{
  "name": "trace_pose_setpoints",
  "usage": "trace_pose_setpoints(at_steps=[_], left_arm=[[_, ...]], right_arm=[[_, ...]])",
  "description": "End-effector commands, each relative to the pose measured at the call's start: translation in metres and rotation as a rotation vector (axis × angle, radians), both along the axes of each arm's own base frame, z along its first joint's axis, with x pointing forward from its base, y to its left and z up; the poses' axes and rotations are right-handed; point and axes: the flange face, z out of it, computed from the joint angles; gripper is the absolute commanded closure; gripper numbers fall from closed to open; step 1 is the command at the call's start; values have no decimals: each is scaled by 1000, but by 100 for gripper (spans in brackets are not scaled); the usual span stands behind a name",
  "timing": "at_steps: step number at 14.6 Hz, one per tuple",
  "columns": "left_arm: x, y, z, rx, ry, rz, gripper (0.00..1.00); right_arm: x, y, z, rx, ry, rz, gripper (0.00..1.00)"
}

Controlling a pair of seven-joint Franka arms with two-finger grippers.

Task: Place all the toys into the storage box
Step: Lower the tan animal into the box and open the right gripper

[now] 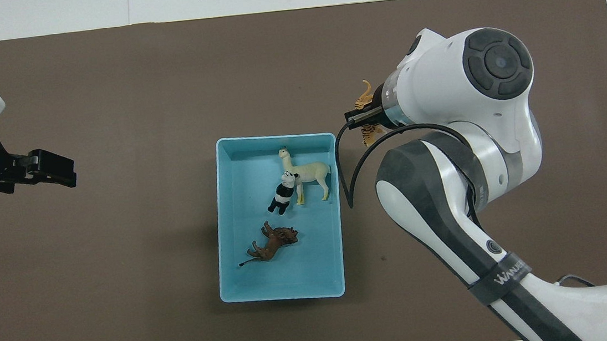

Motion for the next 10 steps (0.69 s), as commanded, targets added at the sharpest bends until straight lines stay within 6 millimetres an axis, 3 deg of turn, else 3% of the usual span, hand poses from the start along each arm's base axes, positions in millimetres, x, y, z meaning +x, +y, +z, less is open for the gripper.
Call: trace_pose_setpoints(at_steps=[1, 4, 10], left_arm=[[0, 0, 4, 13, -9, -4, 0], [1, 0, 4, 13, -9, -4, 0], [1, 1, 4, 13, -9, -1, 0]], right_arm=[[-38, 107, 8, -118, -96, 370, 100], [-41, 113, 10, -108, -95, 336, 100], [-72, 154, 7, -31, -63, 109, 100]])
